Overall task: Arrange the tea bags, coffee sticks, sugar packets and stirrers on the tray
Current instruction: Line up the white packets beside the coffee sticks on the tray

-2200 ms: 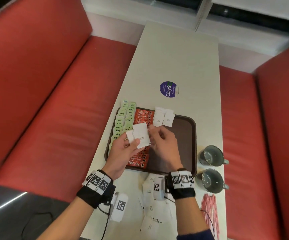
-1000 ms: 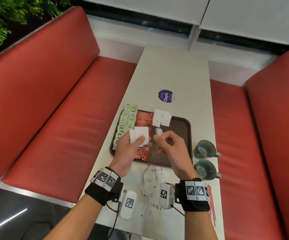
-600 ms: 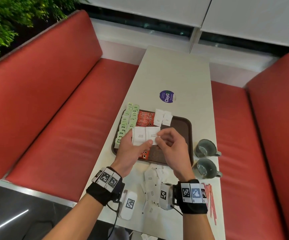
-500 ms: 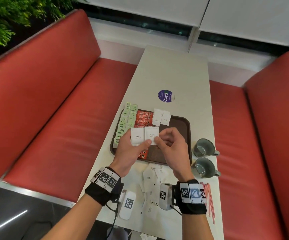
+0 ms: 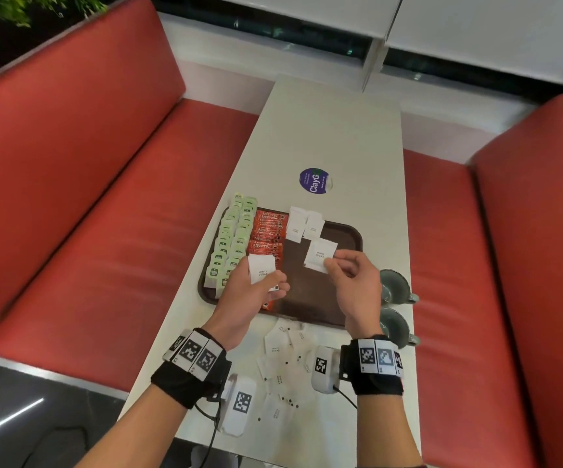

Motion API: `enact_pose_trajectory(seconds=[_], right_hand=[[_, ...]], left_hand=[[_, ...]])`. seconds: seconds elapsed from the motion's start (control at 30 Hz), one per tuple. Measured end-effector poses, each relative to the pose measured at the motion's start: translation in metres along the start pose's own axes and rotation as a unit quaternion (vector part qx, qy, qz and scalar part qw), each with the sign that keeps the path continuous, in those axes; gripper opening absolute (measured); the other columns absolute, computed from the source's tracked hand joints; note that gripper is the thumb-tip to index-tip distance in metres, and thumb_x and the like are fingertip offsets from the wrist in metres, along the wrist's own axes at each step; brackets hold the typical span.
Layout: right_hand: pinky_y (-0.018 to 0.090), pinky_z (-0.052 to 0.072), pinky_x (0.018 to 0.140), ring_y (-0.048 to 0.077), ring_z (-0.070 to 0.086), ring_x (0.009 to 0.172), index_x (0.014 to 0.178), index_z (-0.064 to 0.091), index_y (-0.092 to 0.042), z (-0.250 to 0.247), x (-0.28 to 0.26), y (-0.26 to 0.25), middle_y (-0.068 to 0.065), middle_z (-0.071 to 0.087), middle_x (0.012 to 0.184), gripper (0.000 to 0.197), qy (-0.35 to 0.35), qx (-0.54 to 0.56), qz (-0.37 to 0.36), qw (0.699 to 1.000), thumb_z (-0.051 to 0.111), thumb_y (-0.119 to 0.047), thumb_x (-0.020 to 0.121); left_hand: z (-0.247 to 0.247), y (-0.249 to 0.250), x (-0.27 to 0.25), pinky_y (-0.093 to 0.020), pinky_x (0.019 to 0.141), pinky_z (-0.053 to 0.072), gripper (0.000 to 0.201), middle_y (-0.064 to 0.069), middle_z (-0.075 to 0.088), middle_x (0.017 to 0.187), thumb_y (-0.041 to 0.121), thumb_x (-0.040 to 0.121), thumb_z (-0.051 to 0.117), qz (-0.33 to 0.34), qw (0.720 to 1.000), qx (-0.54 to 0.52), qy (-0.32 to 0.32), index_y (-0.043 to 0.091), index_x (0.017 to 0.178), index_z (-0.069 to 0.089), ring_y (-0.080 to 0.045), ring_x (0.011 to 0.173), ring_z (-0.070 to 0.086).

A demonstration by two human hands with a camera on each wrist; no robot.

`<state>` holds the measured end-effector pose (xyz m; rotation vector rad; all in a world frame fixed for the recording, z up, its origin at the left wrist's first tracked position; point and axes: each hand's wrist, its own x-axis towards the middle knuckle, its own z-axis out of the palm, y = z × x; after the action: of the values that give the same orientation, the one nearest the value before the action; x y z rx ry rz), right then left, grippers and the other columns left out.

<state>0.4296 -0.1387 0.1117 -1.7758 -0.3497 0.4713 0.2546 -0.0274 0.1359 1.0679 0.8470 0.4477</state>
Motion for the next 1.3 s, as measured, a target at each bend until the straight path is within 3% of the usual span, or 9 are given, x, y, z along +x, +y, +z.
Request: enact_pose_trajectory(seconds=[0.17,0.37,0.53,0.67,0.77,0.83,1.0,1.17,1.3], right_hand=[[0.030,0.059,0.087,0.007,0.075,0.090,0.104,0.071,-0.028,0.010,0.049,0.016,-0.009,0.079,0.094,0.018,0.045,-0.071,0.004,0.996,0.085,-0.021,0.095],[0.032,0.055,0.089,0.001,0.065,0.081,0.100,0.071,-0.017,0.035,0.119,0.041,-0.008,0.072,0.089,0.014,0.030,-0.161,0.010,0.987,0.084,-0.018,0.094],[0.027,0.048,0.083,0.013,0.063,0.081,0.102,0.072,-0.008,0.056,0.163,0.068,-0.003,0.070,0.089,0.016,-0.002,-0.222,0.023,0.975,0.084,-0.015,0.095],[0.015,0.033,0.070,0.005,0.055,0.076,0.106,0.072,-0.005,0.065,0.182,0.087,-0.001,0.065,0.086,0.016,-0.010,-0.244,0.050,0.968,0.082,-0.012,0.096],[0.018,0.034,0.076,0.021,0.063,0.093,0.104,0.071,-0.006,0.070,0.187,0.100,-0.005,0.062,0.082,0.014,-0.003,-0.252,0.056,0.966,0.081,-0.011,0.096],[0.025,0.040,0.082,0.026,0.065,0.100,0.102,0.070,-0.010,0.075,0.189,0.105,-0.002,0.066,0.086,0.011,-0.004,-0.253,0.053,0.966,0.080,-0.011,0.096],[0.039,0.054,0.092,0.025,0.067,0.097,0.102,0.068,-0.012,0.085,0.193,0.108,0.006,0.072,0.102,0.012,-0.001,-0.282,0.025,0.959,0.078,-0.010,0.096],[0.027,0.036,0.091,0.020,0.051,0.103,0.108,0.062,-0.012,0.090,0.194,0.107,0.009,0.060,0.120,0.028,-0.011,-0.310,0.002,0.951,0.083,-0.020,0.093],[0.024,0.034,0.092,0.025,0.057,0.113,0.113,0.064,-0.008,0.092,0.193,0.106,0.011,0.061,0.125,0.029,-0.016,-0.330,-0.010,0.944,0.083,-0.016,0.093]], left_hand=[[0.002,0.002,0.006,-0.033,0.096,0.063,0.038,-0.018,0.073,0.123,0.003,0.107,0.062,-0.026,0.999,-0.018,-0.022,0.017,0.141,0.053,-0.025,0.109,0.079],[-0.002,0.006,0.020,-0.037,0.098,0.063,0.036,-0.021,0.072,0.120,0.002,0.106,0.061,-0.030,0.999,0.018,-0.022,0.018,0.138,0.053,-0.026,0.108,0.079],[-0.009,0.002,0.030,-0.041,0.099,0.062,0.032,-0.019,0.074,0.117,0.002,0.107,0.060,-0.037,0.999,0.028,-0.018,0.019,0.134,0.056,-0.028,0.107,0.079],[-0.014,0.000,0.040,-0.038,0.096,0.064,0.031,-0.017,0.077,0.114,0.002,0.107,0.060,-0.045,0.998,0.034,-0.010,0.019,0.132,0.057,-0.027,0.105,0.079],[-0.019,0.000,0.047,-0.038,0.097,0.064,0.033,-0.016,0.077,0.113,0.003,0.107,0.060,-0.053,0.998,0.030,-0.006,0.017,0.136,0.056,-0.027,0.106,0.079],[-0.021,0.000,0.052,-0.039,0.099,0.063,0.033,-0.014,0.078,0.112,0.003,0.107,0.061,-0.057,0.998,0.032,-0.005,0.017,0.136,0.056,-0.027,0.106,0.079],[-0.024,0.001,0.059,-0.044,0.102,0.061,0.032,-0.015,0.077,0.112,0.003,0.106,0.062,-0.063,0.997,0.039,-0.011,0.015,0.136,0.056,-0.028,0.107,0.079],[-0.027,0.004,0.063,-0.043,0.102,0.062,0.032,-0.015,0.078,0.111,0.003,0.106,0.061,-0.067,0.997,0.038,-0.010,0.014,0.136,0.056,-0.028,0.106,0.079],[-0.027,0.005,0.065,-0.042,0.101,0.062,0.032,-0.015,0.078,0.113,0.004,0.107,0.061,-0.068,0.997,0.035,-0.007,0.014,0.137,0.056,-0.027,0.107,0.079]])
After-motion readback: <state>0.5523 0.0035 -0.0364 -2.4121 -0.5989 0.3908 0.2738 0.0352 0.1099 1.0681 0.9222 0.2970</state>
